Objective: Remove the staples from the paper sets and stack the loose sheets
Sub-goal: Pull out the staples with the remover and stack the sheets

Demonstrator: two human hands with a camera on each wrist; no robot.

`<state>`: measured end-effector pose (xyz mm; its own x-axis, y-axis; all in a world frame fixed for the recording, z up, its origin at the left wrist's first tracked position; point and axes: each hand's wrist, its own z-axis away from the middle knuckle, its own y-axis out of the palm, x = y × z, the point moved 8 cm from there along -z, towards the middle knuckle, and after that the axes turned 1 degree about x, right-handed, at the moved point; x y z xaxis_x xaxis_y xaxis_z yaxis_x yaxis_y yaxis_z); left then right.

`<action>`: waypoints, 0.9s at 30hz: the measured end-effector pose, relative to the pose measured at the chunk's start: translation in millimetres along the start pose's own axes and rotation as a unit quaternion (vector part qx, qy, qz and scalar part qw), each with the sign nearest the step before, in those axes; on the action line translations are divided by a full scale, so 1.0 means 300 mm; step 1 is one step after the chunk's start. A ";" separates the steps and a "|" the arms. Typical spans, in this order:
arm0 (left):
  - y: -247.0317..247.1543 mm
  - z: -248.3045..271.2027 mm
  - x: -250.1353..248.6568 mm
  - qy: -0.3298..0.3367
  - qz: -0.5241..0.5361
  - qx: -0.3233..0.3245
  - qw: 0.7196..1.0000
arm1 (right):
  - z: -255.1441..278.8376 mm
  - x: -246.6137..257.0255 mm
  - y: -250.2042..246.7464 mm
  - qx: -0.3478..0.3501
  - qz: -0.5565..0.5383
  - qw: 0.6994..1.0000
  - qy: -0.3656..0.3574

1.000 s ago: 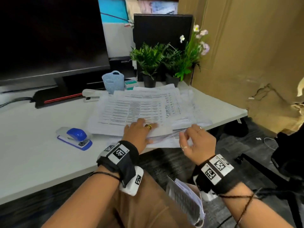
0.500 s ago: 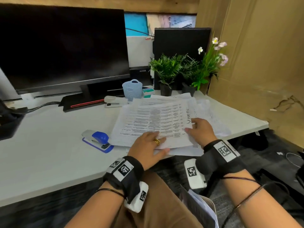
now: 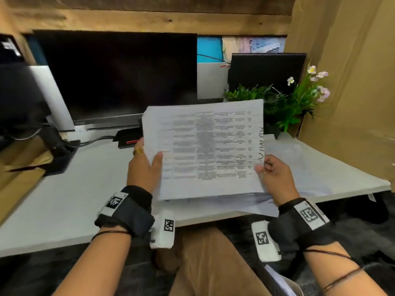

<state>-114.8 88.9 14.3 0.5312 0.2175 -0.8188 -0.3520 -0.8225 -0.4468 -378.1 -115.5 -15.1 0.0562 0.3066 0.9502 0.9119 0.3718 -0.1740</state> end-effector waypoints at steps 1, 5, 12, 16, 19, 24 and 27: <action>-0.046 -0.003 0.022 -0.016 0.014 -0.007 1.000 | 0.013 0.004 0.039 0.021 0.000 1.000 -0.002; -0.229 -0.015 0.166 -0.079 0.056 -0.039 0.995 | 0.081 0.019 0.189 0.072 -0.027 0.997 -0.007; -0.513 0.102 0.320 -0.116 0.024 -0.203 0.972 | 0.118 0.044 0.445 0.140 0.139 0.978 -0.071; -0.612 0.138 0.333 -0.116 -0.033 -0.222 0.968 | 0.095 0.183 0.558 0.133 0.225 0.952 -0.161; -0.649 0.152 0.340 -0.106 -0.057 -0.205 0.971 | 0.027 0.242 0.653 0.111 0.258 0.947 -0.157; -0.637 0.154 0.357 -0.084 -0.097 -0.133 0.983 | 0.011 0.116 0.920 0.332 0.480 0.810 -0.052; -0.599 0.149 0.338 -0.063 -0.125 -0.080 0.987 | 0.038 0.046 0.977 0.388 0.520 0.761 -0.013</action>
<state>-32.2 282.3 -4.4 0.4816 0.4794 -0.7337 -0.0908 -0.8054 -0.5858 -114.6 7.7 -55.9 0.5653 0.8026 0.1903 -0.1364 0.3185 -0.9381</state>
